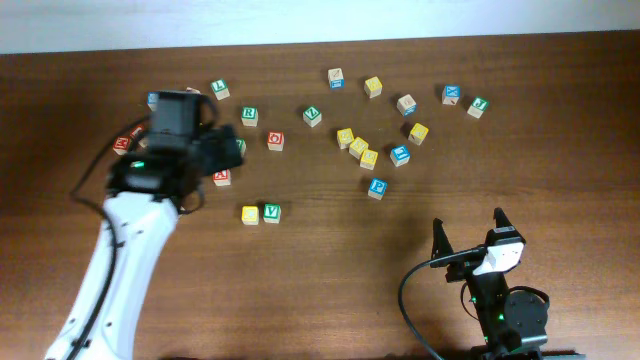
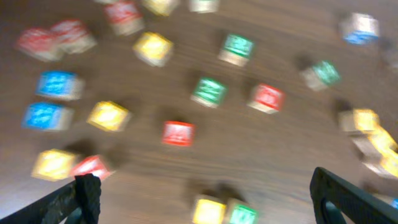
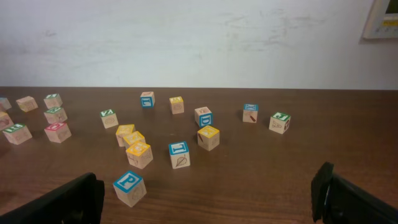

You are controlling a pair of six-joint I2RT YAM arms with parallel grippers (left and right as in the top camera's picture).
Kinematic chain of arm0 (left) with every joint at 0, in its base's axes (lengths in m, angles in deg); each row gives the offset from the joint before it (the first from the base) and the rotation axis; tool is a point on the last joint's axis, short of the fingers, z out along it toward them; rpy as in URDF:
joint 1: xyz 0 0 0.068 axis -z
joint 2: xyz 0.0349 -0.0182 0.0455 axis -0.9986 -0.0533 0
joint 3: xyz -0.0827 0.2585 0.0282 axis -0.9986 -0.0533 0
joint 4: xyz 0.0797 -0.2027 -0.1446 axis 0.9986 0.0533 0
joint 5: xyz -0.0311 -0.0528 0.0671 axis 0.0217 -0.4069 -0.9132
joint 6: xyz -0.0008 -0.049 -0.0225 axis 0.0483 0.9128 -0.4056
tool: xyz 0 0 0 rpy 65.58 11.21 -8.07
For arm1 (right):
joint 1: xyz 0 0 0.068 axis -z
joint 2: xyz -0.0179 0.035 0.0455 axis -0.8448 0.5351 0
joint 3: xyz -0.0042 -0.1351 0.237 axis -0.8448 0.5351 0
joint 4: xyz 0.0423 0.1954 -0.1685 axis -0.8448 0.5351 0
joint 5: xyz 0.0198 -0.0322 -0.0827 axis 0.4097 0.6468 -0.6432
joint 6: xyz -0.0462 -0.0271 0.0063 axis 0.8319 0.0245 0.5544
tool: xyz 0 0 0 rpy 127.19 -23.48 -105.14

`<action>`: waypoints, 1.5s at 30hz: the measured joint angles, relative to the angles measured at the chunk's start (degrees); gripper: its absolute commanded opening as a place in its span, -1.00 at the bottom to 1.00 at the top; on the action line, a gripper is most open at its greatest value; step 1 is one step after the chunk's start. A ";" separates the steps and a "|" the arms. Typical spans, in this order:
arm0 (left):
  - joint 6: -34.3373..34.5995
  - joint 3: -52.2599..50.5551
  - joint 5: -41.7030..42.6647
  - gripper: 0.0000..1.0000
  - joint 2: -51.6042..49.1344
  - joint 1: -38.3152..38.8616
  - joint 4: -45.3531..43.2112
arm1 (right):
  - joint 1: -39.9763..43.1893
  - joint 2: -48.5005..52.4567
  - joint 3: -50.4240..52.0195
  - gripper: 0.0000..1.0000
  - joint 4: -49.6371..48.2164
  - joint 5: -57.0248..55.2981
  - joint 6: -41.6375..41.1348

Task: Spell out CVPR
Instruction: 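Raise the left arm aside and move the right gripper to the blue P block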

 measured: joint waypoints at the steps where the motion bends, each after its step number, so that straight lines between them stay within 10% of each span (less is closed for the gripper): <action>1: 0.02 0.00 -0.07 0.98 0.48 -1.90 0.50 | 0.00 0.00 0.00 0.97 0.00 0.02 -0.02; 12: 0.00 0.00 -0.13 0.98 0.57 -6.67 4.72 | 0.00 0.15 -2.10 0.97 -32.09 17.38 -11.58; 24: 0.00 0.04 -0.13 0.98 0.57 -6.64 5.92 | 0.00 55.71 -67.87 0.97 37.62 21.11 -3.58; 29: 0.00 0.04 -0.15 0.98 0.57 -6.64 6.03 | -0.59 78.53 -77.31 0.57 39.26 39.06 -8.48; 36: 0.00 0.04 -0.15 0.98 0.57 -6.64 6.34 | -14.93 96.72 -77.48 0.61 46.82 5.29 -29.70; 45: 0.00 0.04 -0.15 0.98 0.57 -6.67 6.34 | -19.37 111.49 -77.48 0.31 42.97 -3.61 -37.86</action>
